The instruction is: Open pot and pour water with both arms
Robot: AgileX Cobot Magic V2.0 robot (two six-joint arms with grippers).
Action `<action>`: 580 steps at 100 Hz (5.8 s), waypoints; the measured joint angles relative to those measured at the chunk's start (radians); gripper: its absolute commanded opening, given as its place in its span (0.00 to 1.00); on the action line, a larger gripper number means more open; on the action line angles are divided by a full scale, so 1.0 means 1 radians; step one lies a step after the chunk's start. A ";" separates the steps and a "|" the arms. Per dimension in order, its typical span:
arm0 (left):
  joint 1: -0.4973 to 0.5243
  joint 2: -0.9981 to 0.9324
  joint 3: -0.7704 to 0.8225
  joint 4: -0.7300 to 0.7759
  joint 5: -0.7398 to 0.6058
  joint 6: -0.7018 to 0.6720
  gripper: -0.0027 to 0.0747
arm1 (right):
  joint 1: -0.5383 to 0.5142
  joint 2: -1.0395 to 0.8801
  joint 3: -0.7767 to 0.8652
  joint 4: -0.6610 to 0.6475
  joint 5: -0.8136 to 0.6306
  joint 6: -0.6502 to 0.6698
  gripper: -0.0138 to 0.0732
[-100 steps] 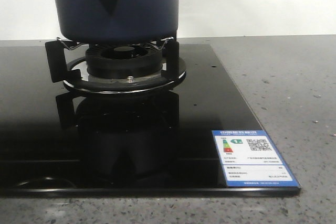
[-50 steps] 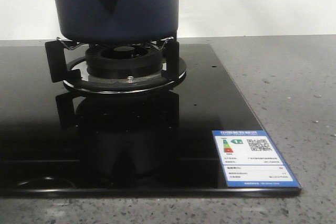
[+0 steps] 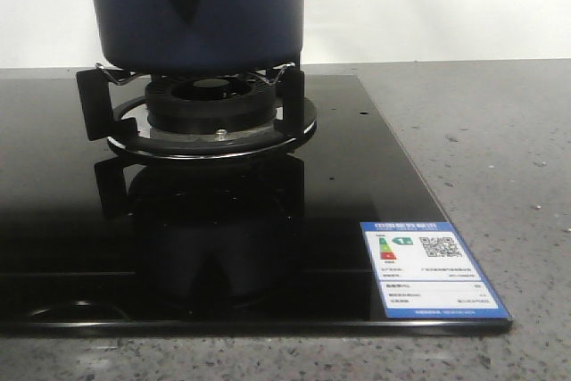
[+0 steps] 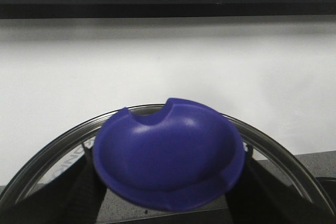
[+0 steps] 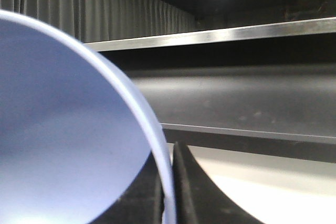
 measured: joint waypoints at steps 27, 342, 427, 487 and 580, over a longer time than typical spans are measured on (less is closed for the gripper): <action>0.000 0.000 0.000 0.000 0.000 0.000 0.51 | 0.000 0.000 0.000 0.000 -0.004 0.000 0.11; -0.416 0.152 0.000 -0.022 0.008 -0.002 0.51 | -0.774 -0.324 -0.251 0.028 1.975 0.124 0.56; -0.504 0.349 0.000 0.049 -0.226 -0.002 0.51 | -0.774 -0.362 -0.249 0.028 1.998 0.126 0.56; -0.504 0.353 0.000 0.051 -0.205 -0.004 0.76 | -0.774 -0.362 -0.249 0.028 1.998 0.126 0.56; -0.224 -0.146 0.058 0.093 -0.054 -0.004 0.01 | -0.774 -0.501 -0.002 0.756 1.738 -0.348 0.11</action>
